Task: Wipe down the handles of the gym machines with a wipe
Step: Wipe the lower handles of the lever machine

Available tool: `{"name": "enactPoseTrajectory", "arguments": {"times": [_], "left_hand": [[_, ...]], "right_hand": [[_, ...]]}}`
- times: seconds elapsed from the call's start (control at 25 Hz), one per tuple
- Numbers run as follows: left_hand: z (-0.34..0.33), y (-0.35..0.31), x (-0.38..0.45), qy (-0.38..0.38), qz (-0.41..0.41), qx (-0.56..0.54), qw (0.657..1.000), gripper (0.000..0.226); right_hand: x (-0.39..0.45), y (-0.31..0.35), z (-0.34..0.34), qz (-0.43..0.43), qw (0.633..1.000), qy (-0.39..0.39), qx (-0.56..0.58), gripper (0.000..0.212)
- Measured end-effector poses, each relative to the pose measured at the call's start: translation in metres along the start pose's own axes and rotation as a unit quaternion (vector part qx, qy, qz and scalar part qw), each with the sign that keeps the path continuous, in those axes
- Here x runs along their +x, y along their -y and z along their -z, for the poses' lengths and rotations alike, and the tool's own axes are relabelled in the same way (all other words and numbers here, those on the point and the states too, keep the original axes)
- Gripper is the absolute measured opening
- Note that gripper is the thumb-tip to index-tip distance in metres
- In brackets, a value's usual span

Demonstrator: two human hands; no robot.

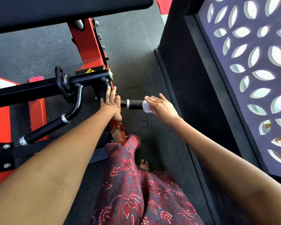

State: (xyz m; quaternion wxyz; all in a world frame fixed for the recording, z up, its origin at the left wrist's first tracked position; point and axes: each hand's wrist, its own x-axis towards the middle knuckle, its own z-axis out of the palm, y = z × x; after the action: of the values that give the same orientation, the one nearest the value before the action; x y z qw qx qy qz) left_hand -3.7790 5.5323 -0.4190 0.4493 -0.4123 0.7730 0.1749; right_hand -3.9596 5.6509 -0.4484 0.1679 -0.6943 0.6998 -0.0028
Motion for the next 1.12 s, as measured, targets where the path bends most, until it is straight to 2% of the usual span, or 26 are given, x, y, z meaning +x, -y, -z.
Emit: {"name": "enactPoseTrajectory", "arguments": {"times": [0.08,0.2,0.32,0.44,0.56,0.68,0.84,1.04,1.08,1.12], "left_hand": [[-0.001,0.001,-0.001,-0.007,-0.003,0.001,1.000,0.105],[-0.001,0.000,0.000,-0.012,-0.001,-0.002,1.000,0.102],[-0.002,0.001,0.002,-0.023,0.006,0.002,1.000,0.103],[-0.002,0.001,0.002,-0.026,0.007,0.003,1.000,0.103],[-0.002,0.001,0.001,-0.017,0.008,0.002,1.000,0.105],[-0.002,0.002,-0.001,-0.012,0.003,0.000,1.000,0.103],[-0.002,0.002,-0.001,-0.015,-0.003,-0.004,1.000,0.103],[-0.002,0.001,-0.001,-0.012,-0.014,-0.011,1.000,0.097],[-0.001,0.002,-0.001,-0.013,-0.016,-0.013,1.000,0.096],[-0.002,0.002,0.000,-0.014,-0.017,-0.015,1.000,0.094]], "right_hand": [[-0.005,-0.006,-0.002,-0.014,1.000,0.002,-0.013,0.046],[0.011,0.023,-0.010,-0.019,0.999,0.006,0.043,0.046],[0.043,0.060,-0.002,-0.013,0.996,-0.006,0.088,0.033],[0.053,0.064,0.002,-0.002,0.995,0.006,0.096,0.030],[0.048,0.046,0.005,0.021,0.992,0.064,0.106,0.032],[0.044,0.021,0.021,-0.049,0.982,0.157,0.095,0.033],[0.016,-0.024,0.028,-0.140,0.964,0.159,0.159,0.033],[0.011,-0.027,0.012,-0.286,0.900,0.035,0.325,0.037],[0.012,-0.028,0.008,-0.336,0.865,0.006,0.373,0.039],[0.011,-0.027,0.006,-0.393,0.803,-0.030,0.448,0.038]]}}
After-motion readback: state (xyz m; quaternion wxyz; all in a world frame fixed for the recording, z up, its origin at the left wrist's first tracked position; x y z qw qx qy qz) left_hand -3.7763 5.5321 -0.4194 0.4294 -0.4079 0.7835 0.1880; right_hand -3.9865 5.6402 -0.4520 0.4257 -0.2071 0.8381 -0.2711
